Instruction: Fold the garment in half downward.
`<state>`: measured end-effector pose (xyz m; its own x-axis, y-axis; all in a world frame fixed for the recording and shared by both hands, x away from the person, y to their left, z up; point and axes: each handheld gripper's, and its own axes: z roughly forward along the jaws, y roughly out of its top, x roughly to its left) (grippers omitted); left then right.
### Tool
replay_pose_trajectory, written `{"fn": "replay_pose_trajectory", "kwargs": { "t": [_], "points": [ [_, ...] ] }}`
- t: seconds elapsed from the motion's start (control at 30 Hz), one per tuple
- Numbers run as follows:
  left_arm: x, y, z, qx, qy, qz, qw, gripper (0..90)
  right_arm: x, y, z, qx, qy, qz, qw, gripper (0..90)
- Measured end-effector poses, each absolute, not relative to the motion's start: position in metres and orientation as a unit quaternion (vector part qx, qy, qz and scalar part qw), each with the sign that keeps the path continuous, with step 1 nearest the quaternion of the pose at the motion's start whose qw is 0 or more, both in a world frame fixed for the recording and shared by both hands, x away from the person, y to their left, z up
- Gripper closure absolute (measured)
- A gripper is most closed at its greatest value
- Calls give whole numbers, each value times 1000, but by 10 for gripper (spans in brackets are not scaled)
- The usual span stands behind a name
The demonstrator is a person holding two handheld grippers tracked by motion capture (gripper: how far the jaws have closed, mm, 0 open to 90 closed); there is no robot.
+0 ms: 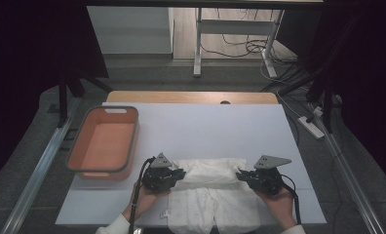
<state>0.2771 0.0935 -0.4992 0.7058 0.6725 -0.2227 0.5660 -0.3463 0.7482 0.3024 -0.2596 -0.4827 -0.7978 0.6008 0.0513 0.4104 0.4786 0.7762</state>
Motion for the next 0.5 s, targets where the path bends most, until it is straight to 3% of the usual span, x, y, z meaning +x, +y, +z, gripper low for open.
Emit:
{"fn": "replay_pose_trajectory", "kwargs": {
  "t": [0.27,0.4,0.5],
  "points": [
    [273,97,-499,817,382,59,429,755,295,-261,-482,290,855,413,119,807],
    [274,101,-496,809,388,66,437,555,293,-264,-477,294,844,427,134,591],
    [277,106,-492,800,397,74,443,479,293,-267,-473,305,833,440,140,500]
  ]
}}
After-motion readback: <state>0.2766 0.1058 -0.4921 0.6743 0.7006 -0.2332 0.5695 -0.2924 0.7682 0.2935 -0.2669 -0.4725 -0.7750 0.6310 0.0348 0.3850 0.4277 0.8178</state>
